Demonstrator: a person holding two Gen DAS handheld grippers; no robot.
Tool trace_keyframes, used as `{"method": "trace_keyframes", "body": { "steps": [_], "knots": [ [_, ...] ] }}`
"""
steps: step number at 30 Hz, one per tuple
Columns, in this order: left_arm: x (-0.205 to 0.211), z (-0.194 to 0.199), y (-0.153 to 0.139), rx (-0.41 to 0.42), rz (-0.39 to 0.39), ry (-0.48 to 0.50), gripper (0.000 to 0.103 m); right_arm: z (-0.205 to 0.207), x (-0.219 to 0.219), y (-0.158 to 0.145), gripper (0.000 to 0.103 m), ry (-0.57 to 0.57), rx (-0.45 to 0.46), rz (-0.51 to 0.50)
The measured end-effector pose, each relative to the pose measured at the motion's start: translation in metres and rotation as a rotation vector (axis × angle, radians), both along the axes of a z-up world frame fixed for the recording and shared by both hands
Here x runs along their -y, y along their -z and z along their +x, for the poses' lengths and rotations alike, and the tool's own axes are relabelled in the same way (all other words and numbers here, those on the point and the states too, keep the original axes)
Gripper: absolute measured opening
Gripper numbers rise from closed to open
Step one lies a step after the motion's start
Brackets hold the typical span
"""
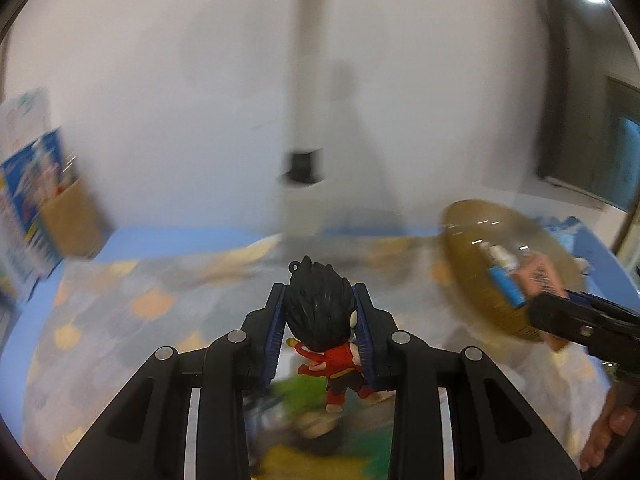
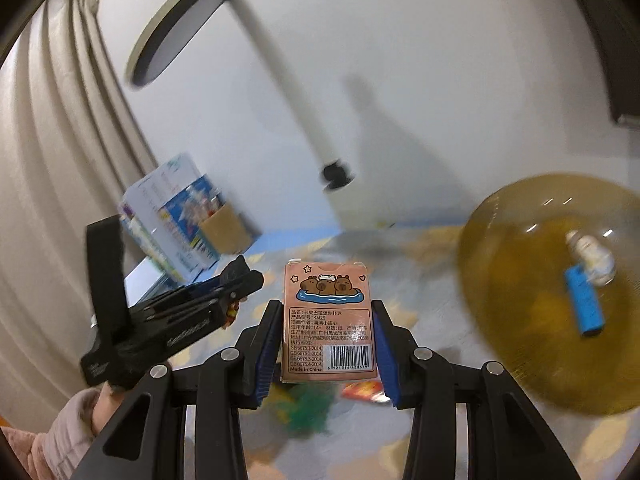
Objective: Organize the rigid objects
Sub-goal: 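Carry juice box and figurine into the amber bowl and release both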
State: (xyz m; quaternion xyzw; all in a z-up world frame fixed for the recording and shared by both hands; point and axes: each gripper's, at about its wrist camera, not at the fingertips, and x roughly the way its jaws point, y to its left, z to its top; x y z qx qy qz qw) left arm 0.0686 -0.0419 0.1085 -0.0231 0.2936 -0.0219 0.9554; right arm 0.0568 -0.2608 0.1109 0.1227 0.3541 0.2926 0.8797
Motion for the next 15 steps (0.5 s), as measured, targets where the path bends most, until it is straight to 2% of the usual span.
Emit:
{"method": "trace_keyframes", "body": {
  "steps": [7,15],
  "knots": [
    [0.075,0.03,-0.017,0.028,0.002,0.182,0.029,0.027,0.063,-0.008,0.042,0.165,-0.032,-0.018],
    [0.137,0.054,-0.002,-0.022,0.016,0.287,0.029,0.044,0.126,0.008,0.042,0.353,-0.132,-0.019]
  ]
}}
